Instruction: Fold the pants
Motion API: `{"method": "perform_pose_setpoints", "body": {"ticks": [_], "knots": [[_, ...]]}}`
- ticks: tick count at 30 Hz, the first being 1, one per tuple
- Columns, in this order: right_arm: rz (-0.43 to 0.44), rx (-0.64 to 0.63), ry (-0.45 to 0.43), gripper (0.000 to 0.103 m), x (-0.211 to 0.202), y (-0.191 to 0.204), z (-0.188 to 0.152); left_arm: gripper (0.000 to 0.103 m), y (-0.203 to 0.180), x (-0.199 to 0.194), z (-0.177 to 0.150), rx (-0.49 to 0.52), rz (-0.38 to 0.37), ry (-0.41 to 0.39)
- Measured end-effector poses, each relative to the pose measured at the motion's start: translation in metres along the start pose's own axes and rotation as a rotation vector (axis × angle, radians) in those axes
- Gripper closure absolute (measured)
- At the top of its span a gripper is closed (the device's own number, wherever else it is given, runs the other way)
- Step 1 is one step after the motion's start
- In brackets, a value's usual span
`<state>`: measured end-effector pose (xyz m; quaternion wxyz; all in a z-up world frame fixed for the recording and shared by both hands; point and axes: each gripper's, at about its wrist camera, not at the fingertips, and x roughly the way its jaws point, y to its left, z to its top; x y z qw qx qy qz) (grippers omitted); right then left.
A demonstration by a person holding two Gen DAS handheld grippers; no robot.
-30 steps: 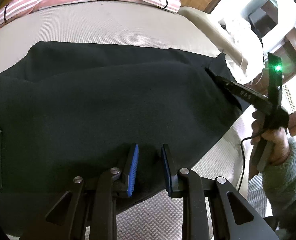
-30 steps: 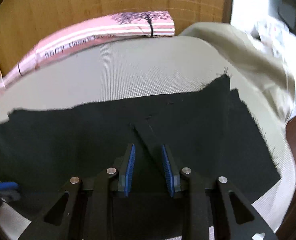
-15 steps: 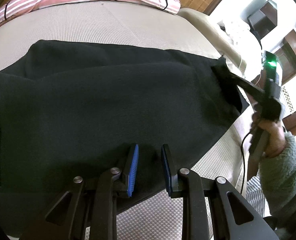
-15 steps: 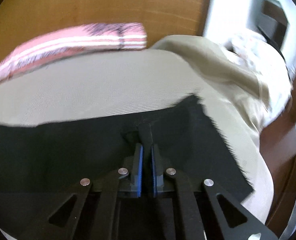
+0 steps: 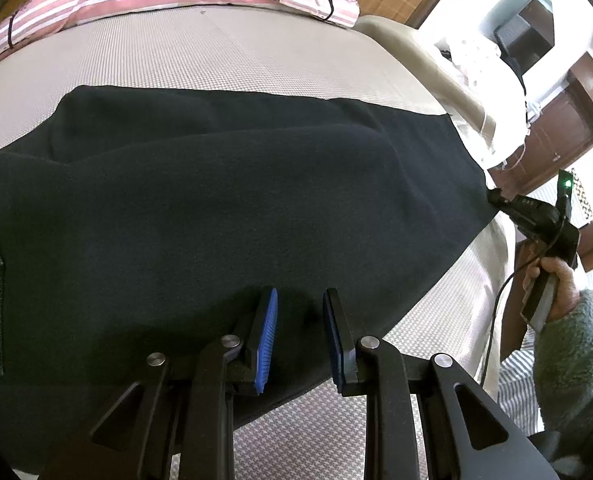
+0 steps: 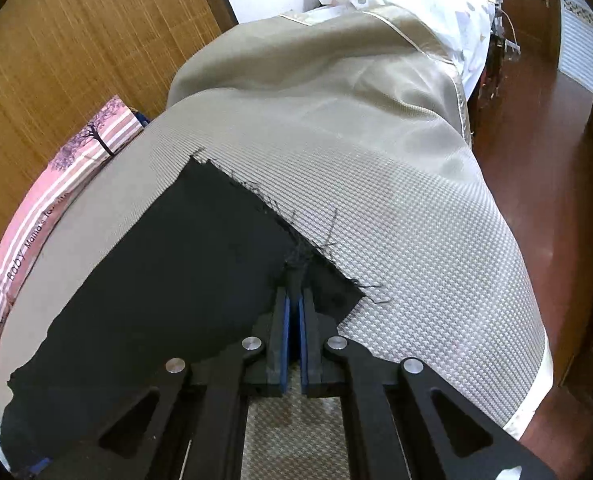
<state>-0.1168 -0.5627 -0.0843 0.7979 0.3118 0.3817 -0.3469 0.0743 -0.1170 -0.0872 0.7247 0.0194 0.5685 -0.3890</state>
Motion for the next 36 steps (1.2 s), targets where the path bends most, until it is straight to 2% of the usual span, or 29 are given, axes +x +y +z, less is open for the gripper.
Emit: {"method": "perform_pose_setpoints", "body": {"ticks": [3,9,11,12,16,18,21,25,29,33,36], "knots": [[0.003,0.003,-0.01,0.101,-0.004,-0.001,0.001,0.078,-0.003,0.0,-0.001,0.004,0.009,-0.002],[-0.057,-0.004,-0.011,0.101,0.0,-0.002,-0.008,0.078,-0.007,0.001,-0.003,0.023,0.021,-0.008],[-0.081,-0.022,-0.007,0.09,-0.004,0.0,-0.005,0.078,-0.007,0.0,-0.004,0.033,0.022,-0.004],[-0.097,-0.016,-0.01,0.08,-0.007,-0.002,-0.004,0.078,-0.007,0.0,-0.004,0.039,0.023,0.002],[-0.114,-0.018,-0.05,0.078,-0.03,-0.004,0.006,0.076,0.004,-0.016,-0.004,0.024,0.076,-0.012],[-0.075,-0.078,-0.062,0.078,-0.04,0.013,0.012,0.076,0.016,-0.028,-0.006,-0.005,0.098,-0.048],[0.081,-0.236,-0.024,0.078,-0.042,0.069,0.014,0.075,0.045,-0.046,-0.007,-0.077,0.148,-0.1],[0.378,-0.463,0.114,0.078,-0.026,0.18,-0.007,0.075,0.079,-0.063,-0.017,-0.15,0.23,-0.143],[0.597,-0.671,0.296,0.078,-0.006,0.294,-0.048,0.075,0.107,-0.075,-0.035,-0.226,0.267,-0.159],[0.699,-0.873,0.437,0.078,0.016,0.392,-0.094,0.075,0.121,-0.078,-0.048,-0.246,0.235,-0.185],[0.723,-0.937,0.519,0.078,0.031,0.432,-0.119,0.075,0.124,-0.079,-0.055,-0.27,0.21,-0.202]]}}
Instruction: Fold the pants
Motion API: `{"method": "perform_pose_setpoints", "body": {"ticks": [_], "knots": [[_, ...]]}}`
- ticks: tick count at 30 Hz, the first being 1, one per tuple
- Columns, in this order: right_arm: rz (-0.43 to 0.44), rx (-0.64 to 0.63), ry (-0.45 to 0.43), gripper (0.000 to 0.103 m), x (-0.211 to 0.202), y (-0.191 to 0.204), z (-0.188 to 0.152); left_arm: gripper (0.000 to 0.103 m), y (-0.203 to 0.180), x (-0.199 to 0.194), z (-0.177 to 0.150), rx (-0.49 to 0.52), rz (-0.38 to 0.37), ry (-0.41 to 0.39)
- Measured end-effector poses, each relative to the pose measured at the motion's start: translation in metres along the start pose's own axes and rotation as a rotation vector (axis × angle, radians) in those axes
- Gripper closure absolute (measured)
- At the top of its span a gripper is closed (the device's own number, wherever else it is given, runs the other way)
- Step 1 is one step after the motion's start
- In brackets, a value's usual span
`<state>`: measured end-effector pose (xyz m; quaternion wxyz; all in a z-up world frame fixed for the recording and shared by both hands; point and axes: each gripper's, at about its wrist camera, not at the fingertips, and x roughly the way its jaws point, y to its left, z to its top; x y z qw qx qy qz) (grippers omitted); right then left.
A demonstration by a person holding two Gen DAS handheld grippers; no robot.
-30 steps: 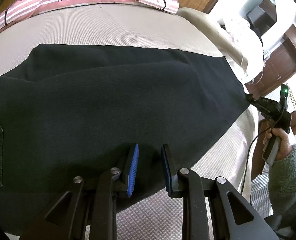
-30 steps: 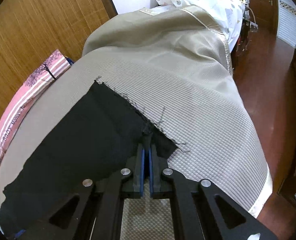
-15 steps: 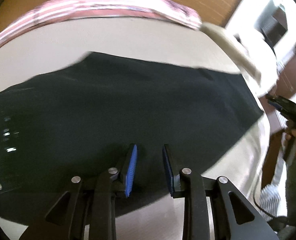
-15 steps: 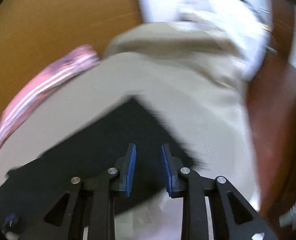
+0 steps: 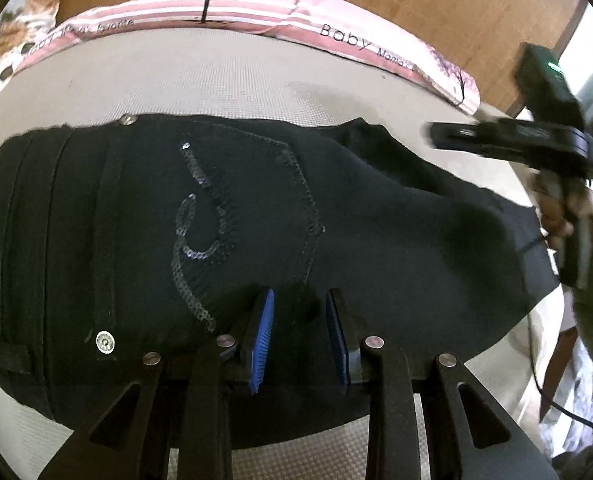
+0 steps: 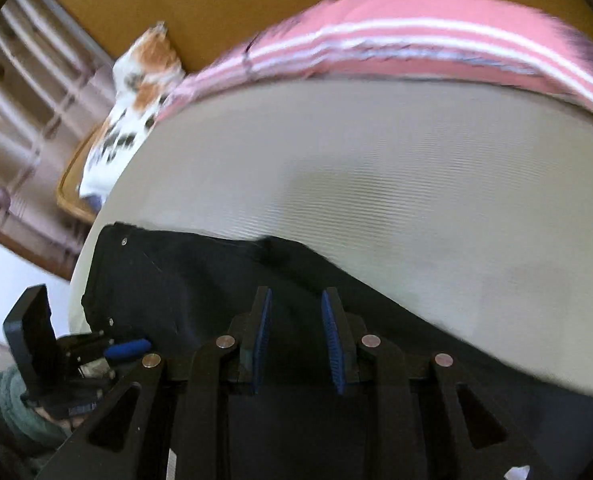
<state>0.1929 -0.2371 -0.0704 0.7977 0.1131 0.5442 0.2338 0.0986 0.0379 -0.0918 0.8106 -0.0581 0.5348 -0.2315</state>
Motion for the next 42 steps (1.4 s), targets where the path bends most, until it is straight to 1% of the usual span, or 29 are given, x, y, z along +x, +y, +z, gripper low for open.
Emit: {"method": "perform_pose_setpoints", "body": {"ticks": [3,6,8,9,12,14,15,17,18,20,21,22,23,24,25,27,29,31,33,36,39,42], "knots": [[0.065,-0.008,0.077,0.076,0.036,0.01,0.013,0.075,0.01,-0.001,-0.002,-0.024,-0.035,0.001],[0.076,-0.017,0.111,0.074,0.055,0.015,0.018,0.075,0.019,-0.004,-0.007,-0.052,-0.073,-0.001],[0.111,-0.009,0.099,0.09,0.057,0.018,0.023,0.075,0.02,-0.006,-0.01,-0.054,-0.085,-0.006],[0.119,-0.012,0.085,0.09,0.054,0.019,0.025,0.075,0.021,-0.006,-0.011,-0.058,-0.088,-0.007],[0.066,-0.031,0.041,0.094,0.049,0.021,0.031,0.075,0.02,-0.007,-0.01,-0.054,-0.089,-0.012],[0.028,-0.015,0.021,0.095,0.055,0.018,0.032,0.075,0.02,-0.006,-0.01,-0.055,-0.093,-0.017],[0.006,-0.027,0.023,0.095,0.06,0.017,0.032,0.075,0.021,-0.006,-0.01,-0.057,-0.095,-0.019],[-0.074,-0.08,0.013,0.095,0.073,0.023,0.027,0.075,0.023,-0.007,-0.012,-0.054,-0.095,-0.022],[-0.092,-0.102,-0.001,0.095,0.076,0.025,0.026,0.075,0.022,-0.007,-0.012,-0.05,-0.093,-0.023],[-0.1,-0.09,-0.012,0.092,0.074,0.027,0.025,0.075,0.023,-0.009,-0.014,-0.047,-0.089,-0.023],[-0.098,-0.083,-0.017,0.09,0.071,0.026,0.026,0.075,0.022,-0.009,-0.013,-0.041,-0.086,-0.02],[-0.103,-0.074,-0.025,0.079,0.068,0.025,0.026,0.075,0.02,-0.01,-0.012,-0.038,-0.081,-0.012],[-0.118,-0.057,-0.037,0.072,0.061,0.024,0.026,0.075,0.019,-0.011,-0.01,-0.044,-0.074,-0.004],[-0.123,-0.043,-0.058,0.063,0.053,0.024,0.026,0.075,0.017,-0.012,-0.007,-0.051,-0.061,0.004],[-0.121,-0.026,-0.1,0.062,0.038,0.022,0.023,0.075,0.013,-0.013,-0.005,-0.048,-0.045,0.006],[-0.113,-0.015,-0.157,0.062,0.012,0.021,0.017,0.075,0.002,-0.021,0.001,0.002,-0.026,-0.02],[-0.158,-0.013,-0.208,0.062,-0.016,0.017,0.006,0.074,-0.012,-0.028,0.009,0.061,-0.021,-0.051],[-0.191,-0.001,-0.233,0.062,-0.04,0.008,-0.011,0.072,-0.03,-0.031,0.021,0.128,-0.042,-0.076],[-0.241,0.017,-0.233,0.062,-0.054,-0.001,-0.027,0.07,-0.049,-0.025,0.033,0.193,-0.059,-0.086],[-0.323,0.034,-0.21,0.062,-0.064,-0.017,-0.053,0.07,-0.078,0.0,0.053,0.282,-0.087,-0.074],[-0.358,0.077,-0.187,0.062,-0.066,-0.034,-0.071,0.07,-0.095,0.029,0.068,0.299,-0.127,-0.029],[-0.397,0.112,-0.165,0.062,-0.062,-0.049,-0.083,0.07,-0.101,0.06,0.084,0.309,-0.125,0.008]]}}
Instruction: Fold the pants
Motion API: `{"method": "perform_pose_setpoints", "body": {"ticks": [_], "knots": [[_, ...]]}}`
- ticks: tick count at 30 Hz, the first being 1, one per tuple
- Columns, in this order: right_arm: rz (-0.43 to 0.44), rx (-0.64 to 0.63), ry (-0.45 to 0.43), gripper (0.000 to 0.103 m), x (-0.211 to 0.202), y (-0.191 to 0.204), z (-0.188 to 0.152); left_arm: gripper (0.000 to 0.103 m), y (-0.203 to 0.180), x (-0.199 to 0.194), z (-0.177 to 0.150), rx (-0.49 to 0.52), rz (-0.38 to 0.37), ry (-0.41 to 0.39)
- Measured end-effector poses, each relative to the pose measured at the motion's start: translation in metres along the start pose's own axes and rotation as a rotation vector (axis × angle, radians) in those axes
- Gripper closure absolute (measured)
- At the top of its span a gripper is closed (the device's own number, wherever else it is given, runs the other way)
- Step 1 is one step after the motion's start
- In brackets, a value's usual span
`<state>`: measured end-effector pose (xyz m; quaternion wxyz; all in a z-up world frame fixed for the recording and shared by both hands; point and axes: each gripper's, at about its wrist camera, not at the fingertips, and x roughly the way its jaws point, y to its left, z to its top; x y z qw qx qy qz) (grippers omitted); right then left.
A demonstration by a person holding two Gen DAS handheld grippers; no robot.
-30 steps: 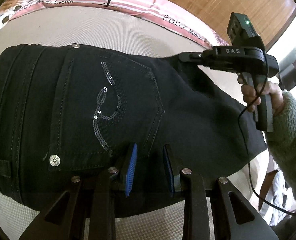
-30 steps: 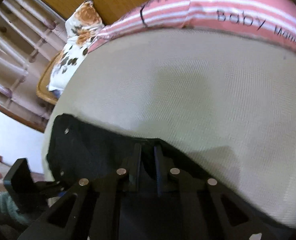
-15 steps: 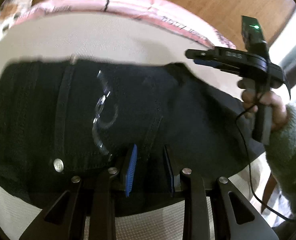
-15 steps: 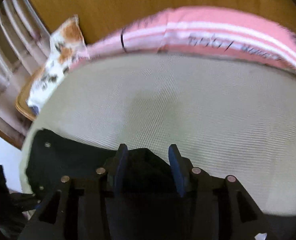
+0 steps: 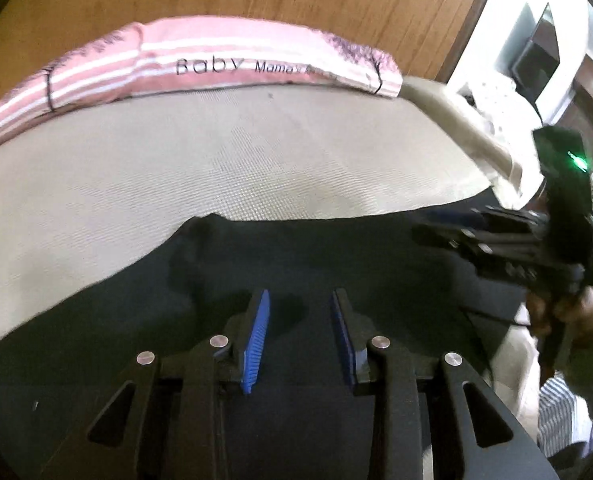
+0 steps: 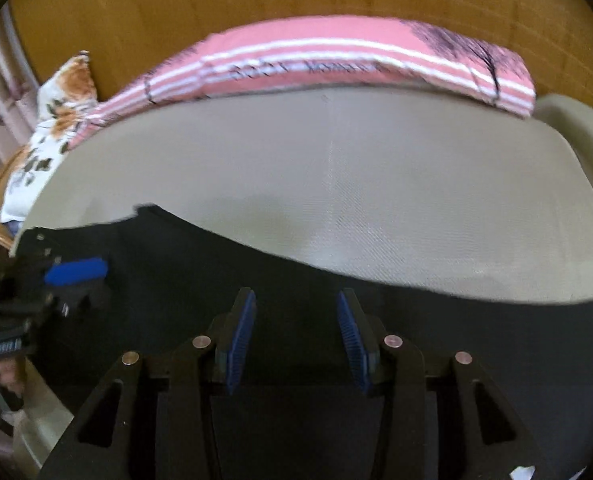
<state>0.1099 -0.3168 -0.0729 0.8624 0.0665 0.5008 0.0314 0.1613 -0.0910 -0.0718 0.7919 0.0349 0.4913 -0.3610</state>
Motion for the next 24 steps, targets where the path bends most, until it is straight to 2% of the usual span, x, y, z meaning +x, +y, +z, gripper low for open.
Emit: {"method": "perform_pose_setpoints", "body": {"ticks": [3,5,7,12,14,17,20,24], "knots": [[-0.048,0.018,0.015,0.063,0.011,-0.016,-0.006,0.07,0.018,0.026,0.011,-0.049,0.04,0.029],[-0.059,0.028,0.004,0.069,0.021,-0.024,-0.008,0.07,0.028,0.034,0.014,-0.083,0.016,0.025],[-0.077,0.021,-0.024,0.07,0.023,-0.026,-0.004,0.07,0.03,0.034,0.015,-0.09,0.004,0.027],[-0.078,0.066,-0.037,0.067,0.029,-0.03,0.006,0.07,0.026,0.035,0.014,-0.086,0.018,0.015],[-0.048,0.109,-0.031,0.066,0.025,-0.034,0.009,0.07,0.022,0.033,0.013,-0.081,0.041,0.016],[0.016,0.189,-0.063,0.065,0.002,-0.048,0.005,0.069,0.01,0.027,0.009,-0.065,0.074,0.035],[0.035,0.264,-0.102,0.065,-0.032,-0.07,-0.008,0.068,-0.006,0.017,-0.003,-0.034,0.069,0.025],[0.046,0.419,-0.124,0.064,-0.078,-0.116,-0.046,0.067,-0.027,0.009,-0.02,-0.037,0.044,0.022]]}}
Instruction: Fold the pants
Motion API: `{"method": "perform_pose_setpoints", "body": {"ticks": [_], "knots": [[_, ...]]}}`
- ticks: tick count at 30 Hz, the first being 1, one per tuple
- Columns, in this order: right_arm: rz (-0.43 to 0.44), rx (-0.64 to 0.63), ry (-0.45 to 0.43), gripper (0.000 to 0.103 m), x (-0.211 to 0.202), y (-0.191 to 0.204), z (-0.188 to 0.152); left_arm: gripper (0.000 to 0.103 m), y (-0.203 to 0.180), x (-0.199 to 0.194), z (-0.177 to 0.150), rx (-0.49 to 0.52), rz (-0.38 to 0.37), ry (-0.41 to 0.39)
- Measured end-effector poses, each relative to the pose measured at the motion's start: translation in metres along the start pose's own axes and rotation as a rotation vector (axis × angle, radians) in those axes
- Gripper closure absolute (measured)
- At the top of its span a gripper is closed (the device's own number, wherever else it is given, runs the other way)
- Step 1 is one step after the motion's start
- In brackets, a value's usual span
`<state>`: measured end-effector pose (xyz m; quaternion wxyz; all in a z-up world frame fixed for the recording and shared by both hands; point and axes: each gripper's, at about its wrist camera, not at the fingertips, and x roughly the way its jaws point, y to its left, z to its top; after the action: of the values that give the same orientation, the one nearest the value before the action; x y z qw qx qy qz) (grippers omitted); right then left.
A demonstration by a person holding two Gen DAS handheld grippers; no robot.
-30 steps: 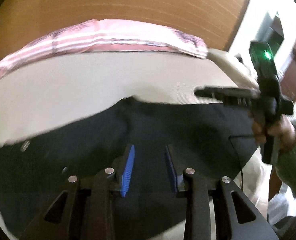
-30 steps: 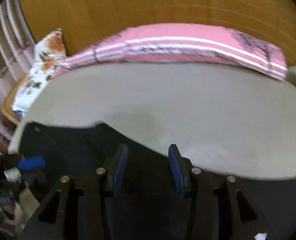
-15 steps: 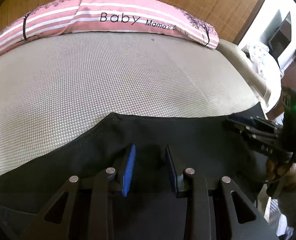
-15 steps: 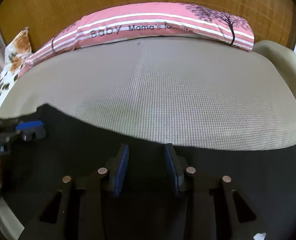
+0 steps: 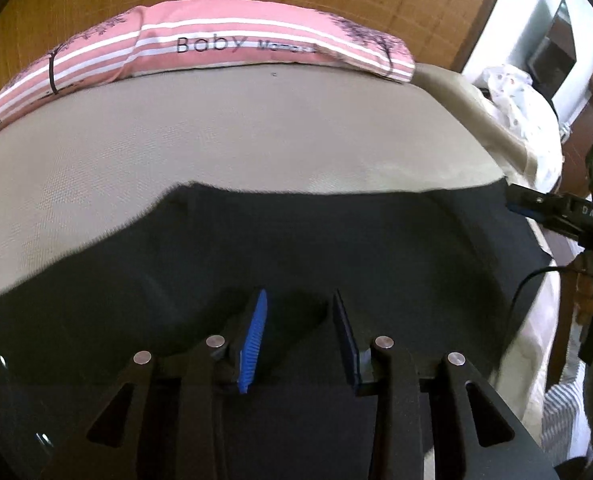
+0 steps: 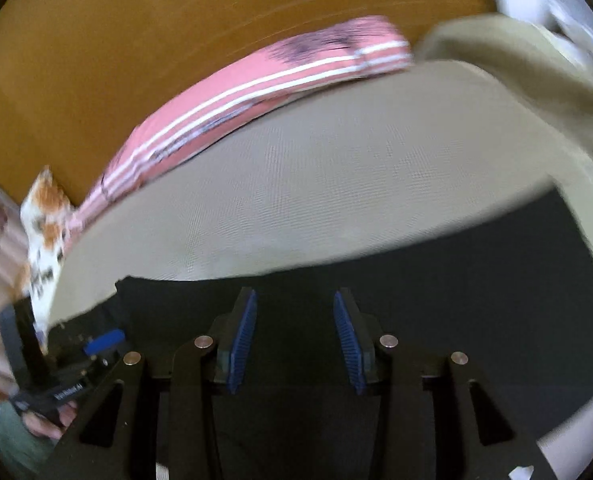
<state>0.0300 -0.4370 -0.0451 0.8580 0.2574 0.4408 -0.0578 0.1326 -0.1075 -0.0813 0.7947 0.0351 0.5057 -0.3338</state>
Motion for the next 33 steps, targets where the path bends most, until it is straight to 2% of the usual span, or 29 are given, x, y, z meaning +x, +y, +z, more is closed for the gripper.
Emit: {"method": "perform_pose_setpoints", "body": {"ticks": [6,10,13,19,23,26,29,31,33], "knots": [[-0.088,0.244,-0.04,0.064,-0.069,-0.1,-0.041,0.065,-0.031,-0.004,-0.023,0.009,-0.041,0.026],[-0.103,0.393,-0.059,0.063,-0.091,-0.154,-0.068,0.065,-0.052,0.001,-0.032,0.04,-0.042,0.054],[-0.095,0.46,-0.067,0.063,-0.095,-0.179,-0.082,0.065,-0.067,0.001,-0.036,0.06,-0.048,0.06],[-0.083,0.511,-0.093,0.064,-0.088,-0.208,-0.09,0.065,-0.096,0.009,-0.04,0.119,-0.048,0.085],[-0.049,0.53,-0.148,0.066,-0.083,-0.22,-0.083,0.065,-0.103,0.017,-0.043,0.13,-0.036,0.109],[-0.041,0.523,-0.182,0.073,-0.077,-0.226,-0.074,0.065,-0.104,0.021,-0.044,0.128,-0.033,0.102],[-0.017,0.572,-0.203,0.091,-0.07,-0.24,-0.07,0.065,-0.101,0.023,-0.045,0.118,-0.046,0.083],[0.011,0.613,-0.202,0.094,-0.069,-0.244,-0.07,0.065,-0.098,0.023,-0.045,0.1,-0.06,0.069],[0.004,0.632,-0.197,0.095,-0.07,-0.24,-0.069,0.065,-0.095,0.023,-0.044,0.084,-0.073,0.07]]}}
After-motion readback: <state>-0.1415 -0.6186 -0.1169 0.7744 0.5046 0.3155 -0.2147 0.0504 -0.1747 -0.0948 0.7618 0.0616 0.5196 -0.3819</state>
